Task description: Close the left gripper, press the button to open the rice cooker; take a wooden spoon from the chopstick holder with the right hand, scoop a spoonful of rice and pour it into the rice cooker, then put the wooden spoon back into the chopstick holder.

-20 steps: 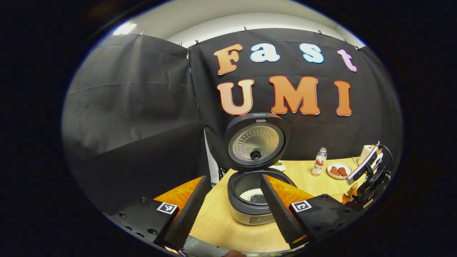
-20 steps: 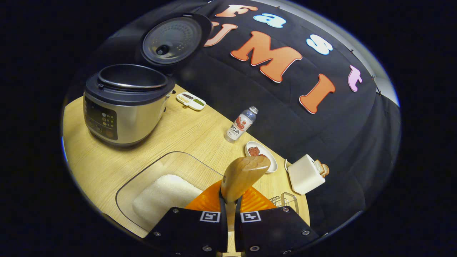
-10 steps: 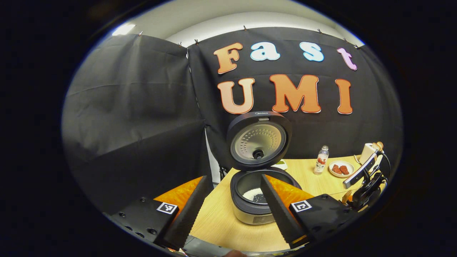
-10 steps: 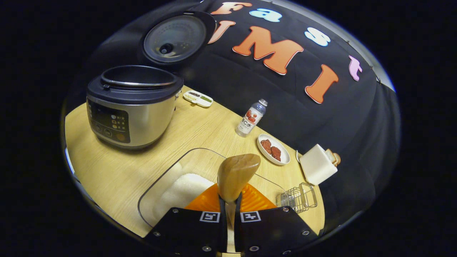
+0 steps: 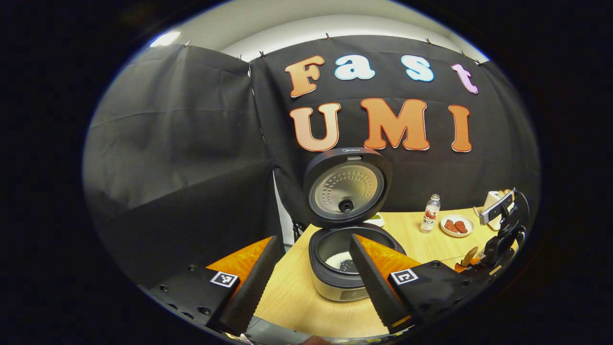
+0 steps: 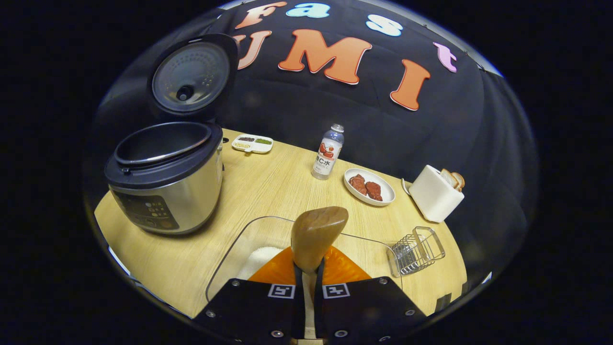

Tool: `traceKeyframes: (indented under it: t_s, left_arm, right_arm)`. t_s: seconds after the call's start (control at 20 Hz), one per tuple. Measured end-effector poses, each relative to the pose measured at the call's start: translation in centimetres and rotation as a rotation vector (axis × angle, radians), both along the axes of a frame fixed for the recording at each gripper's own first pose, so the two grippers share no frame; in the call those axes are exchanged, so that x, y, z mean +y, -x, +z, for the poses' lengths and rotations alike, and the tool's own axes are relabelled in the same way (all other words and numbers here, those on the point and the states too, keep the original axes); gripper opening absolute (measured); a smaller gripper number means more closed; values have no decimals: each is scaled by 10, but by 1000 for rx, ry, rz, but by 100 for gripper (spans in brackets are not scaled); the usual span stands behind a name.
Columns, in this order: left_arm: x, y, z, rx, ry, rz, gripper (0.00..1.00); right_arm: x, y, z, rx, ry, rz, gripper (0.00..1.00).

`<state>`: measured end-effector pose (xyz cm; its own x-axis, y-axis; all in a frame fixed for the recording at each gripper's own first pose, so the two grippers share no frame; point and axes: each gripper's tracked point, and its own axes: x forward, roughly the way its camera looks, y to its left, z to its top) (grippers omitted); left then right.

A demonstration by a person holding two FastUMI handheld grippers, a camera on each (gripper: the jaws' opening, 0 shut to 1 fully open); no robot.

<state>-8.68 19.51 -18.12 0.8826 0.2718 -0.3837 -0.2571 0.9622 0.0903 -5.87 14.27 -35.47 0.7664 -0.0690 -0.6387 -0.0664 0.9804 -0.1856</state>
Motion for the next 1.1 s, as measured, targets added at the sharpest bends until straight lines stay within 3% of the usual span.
traceKeyframes:
  t_s: [0.3, 0.8, 0.85, 0.9, 0.95, 1.0, 1.1]
  left_arm:
    - [-5, -3, -4, 19, 2, -15, 89]
    - [-29, -22, -6, 40, -12, -78, 89]
    - [-32, -23, -7, 42, -11, -84, 100]
    - [-34, -24, -7, 43, -11, -87, 89]
    - [-35, -25, -8, 46, -10, -90, 89]
    - [-36, -26, -9, 51, -9, -93, 100]
    - [-38, -29, -10, 58, -9, -97, 100]
  right_arm:
    - [-10, -1, 1, 34, -179, -113, 7]
    - [-14, -3, 2, 75, -446, -212, 7]
    - [-11, -4, 3, 77, -480, -214, 7]
    - [-5, -3, 4, 86, -513, -212, 7]
    - [-3, -4, 4, 91, -531, -210, 7]
    - [-1, -4, 4, 91, -541, -208, 7]
    - [-2, -4, 3, 102, -560, -213, 7]
